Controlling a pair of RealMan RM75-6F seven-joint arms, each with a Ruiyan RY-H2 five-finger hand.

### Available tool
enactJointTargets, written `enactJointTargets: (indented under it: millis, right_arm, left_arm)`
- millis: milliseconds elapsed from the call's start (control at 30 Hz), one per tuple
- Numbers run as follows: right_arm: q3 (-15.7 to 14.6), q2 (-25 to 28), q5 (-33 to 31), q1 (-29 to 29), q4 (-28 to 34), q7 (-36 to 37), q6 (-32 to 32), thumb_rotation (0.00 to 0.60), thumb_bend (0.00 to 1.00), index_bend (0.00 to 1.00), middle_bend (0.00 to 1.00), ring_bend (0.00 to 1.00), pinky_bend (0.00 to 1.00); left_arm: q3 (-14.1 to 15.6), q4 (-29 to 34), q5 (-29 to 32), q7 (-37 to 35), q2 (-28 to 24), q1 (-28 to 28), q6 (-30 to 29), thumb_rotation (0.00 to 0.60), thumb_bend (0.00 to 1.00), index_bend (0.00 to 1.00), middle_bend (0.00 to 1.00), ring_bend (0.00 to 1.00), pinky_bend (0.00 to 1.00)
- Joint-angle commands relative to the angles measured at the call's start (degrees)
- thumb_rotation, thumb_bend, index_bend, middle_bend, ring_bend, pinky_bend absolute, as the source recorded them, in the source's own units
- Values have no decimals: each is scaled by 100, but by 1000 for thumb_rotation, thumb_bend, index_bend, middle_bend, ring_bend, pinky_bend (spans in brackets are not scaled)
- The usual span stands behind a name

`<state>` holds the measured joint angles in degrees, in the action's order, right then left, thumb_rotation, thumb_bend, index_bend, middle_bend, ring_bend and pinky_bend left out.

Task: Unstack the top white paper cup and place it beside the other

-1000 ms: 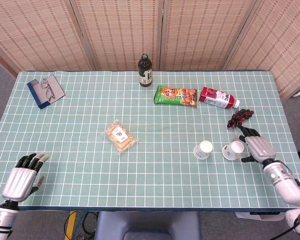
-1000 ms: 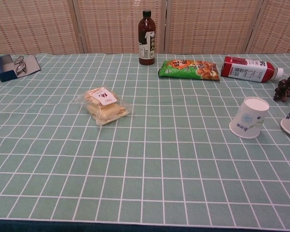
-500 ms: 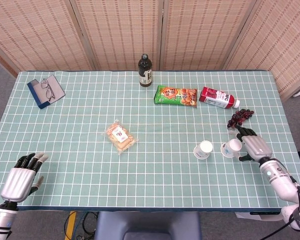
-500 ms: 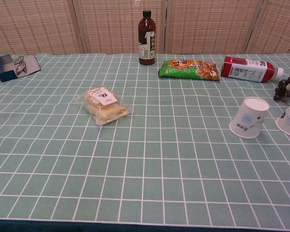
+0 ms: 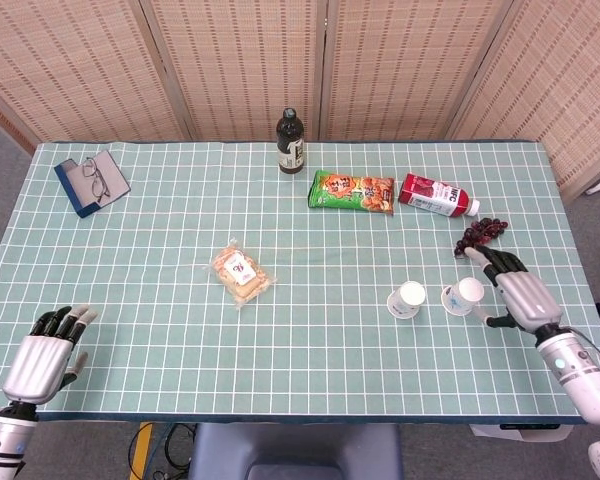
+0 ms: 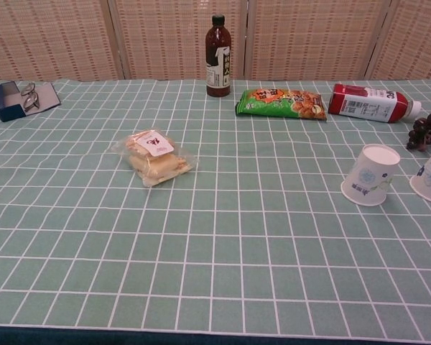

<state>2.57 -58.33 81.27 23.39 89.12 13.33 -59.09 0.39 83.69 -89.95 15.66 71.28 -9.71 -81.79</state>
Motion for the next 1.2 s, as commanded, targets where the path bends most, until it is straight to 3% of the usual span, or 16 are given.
enactJointTargets:
  millis: [33, 233, 367, 667, 1200]
  right_arm:
    - [-169, 50, 344, -658, 217, -602, -1100, 600, 279, 0, 0, 0, 0]
    - [-225, -466, 439, -1239, -224, -895, -2063, 600, 278, 0, 0, 0, 0]
    - [-225, -596, 298, -1353, -503, -593, -2030, 600, 279, 0, 0, 0, 0]
    - [-150, -724, 179, -1440, -460, -1070, -2058, 600, 279, 0, 0, 0, 0]
    - [-94, -758, 185, -1472, -404, -1203, -1962, 600, 279, 0, 0, 0, 0]
  left_arm:
    - [8, -3, -7, -12, 1, -1, 4, 600, 402, 220, 190, 148, 170]
    - [-6, -28, 27, -17, 12, -22, 51, 600, 402, 223, 190, 148, 170]
    - [-12, -25, 10, -61, 8, -23, 26, 600, 402, 225, 190, 148, 170]
    - [-25, -56, 6, -251, -31, -49, 42, 600, 403, 224, 190, 148, 170]
    - [-31, -153, 14, -392, -35, -86, 76, 600, 403, 220, 190, 148, 170]
